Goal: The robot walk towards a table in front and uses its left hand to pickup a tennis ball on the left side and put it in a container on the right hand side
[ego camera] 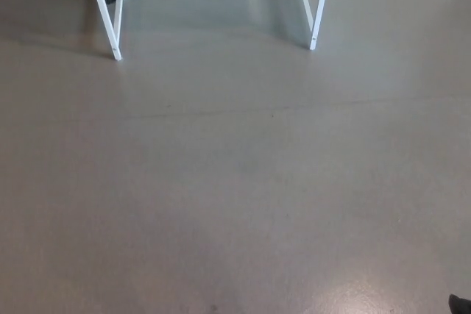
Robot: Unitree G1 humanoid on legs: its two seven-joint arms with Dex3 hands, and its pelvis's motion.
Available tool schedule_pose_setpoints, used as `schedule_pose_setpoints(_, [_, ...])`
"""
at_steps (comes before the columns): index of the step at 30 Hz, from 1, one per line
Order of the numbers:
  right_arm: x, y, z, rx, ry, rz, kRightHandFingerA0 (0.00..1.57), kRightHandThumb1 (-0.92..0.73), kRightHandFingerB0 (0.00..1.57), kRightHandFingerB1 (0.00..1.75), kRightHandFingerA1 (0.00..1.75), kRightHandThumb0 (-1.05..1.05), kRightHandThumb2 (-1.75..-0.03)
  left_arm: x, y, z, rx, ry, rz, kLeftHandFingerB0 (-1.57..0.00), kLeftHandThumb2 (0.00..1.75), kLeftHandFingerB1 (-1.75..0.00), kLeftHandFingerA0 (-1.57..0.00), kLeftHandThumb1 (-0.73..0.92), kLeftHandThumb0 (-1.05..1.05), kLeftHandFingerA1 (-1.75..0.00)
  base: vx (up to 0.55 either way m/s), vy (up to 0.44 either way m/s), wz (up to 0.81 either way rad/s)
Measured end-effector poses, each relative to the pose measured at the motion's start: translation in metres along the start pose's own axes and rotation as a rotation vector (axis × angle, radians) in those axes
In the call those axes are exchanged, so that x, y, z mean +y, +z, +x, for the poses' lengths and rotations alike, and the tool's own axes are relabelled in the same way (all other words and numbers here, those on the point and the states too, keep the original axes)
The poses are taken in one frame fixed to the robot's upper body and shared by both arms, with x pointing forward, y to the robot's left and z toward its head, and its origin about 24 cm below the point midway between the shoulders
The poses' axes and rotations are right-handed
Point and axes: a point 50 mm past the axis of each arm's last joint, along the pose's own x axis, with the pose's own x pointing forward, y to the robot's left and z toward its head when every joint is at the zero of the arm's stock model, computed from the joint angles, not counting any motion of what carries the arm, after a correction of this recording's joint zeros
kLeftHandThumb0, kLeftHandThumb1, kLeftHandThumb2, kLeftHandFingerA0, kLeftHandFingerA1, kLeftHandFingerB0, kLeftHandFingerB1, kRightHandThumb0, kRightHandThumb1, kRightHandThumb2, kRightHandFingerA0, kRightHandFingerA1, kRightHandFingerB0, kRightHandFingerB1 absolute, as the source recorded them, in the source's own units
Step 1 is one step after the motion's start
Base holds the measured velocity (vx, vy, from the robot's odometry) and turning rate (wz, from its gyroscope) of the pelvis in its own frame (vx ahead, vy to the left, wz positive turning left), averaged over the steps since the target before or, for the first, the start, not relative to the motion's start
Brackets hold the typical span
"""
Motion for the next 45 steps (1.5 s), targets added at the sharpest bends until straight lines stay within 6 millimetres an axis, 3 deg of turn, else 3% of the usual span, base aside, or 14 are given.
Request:
schedule_pose_setpoints(26, [0.000,0.001,0.000,-0.019,0.010,0.002,0.34,-0.43,0.07,0.46,0.58,-0.29,-0.88,-0.001,0.009,0.004,-0.037,-0.026,-0.005,-0.26,0.59,-0.31,-0.38,0.66,-0.23,-0.37,-0.02,-0.004,0.02])
schedule_pose_setpoints(36, [-0.004,-0.006,-0.003,0.006,-0.001,-0.002,0.33,-0.43,0.07,0.46,0.57,-0.28,-0.88,-0.007,-0.001,0.002,0.000,-0.046,0.003,-0.25,0.59,-0.31,-0.38,0.66,-0.26,-0.36,0.07,0.166,-0.10])
schedule_pose_setpoints(45, [-0.003,-0.012,-0.007,0.016,0.006,-0.001,0.31,-0.44,0.06,0.45,0.57,-0.28,-0.88,0.000,-0.003,0.001,0.003,-0.039,0.036,-0.26,0.59,-0.31,-0.39,0.66,-0.25,-0.37,0.17,0.106,0.06])
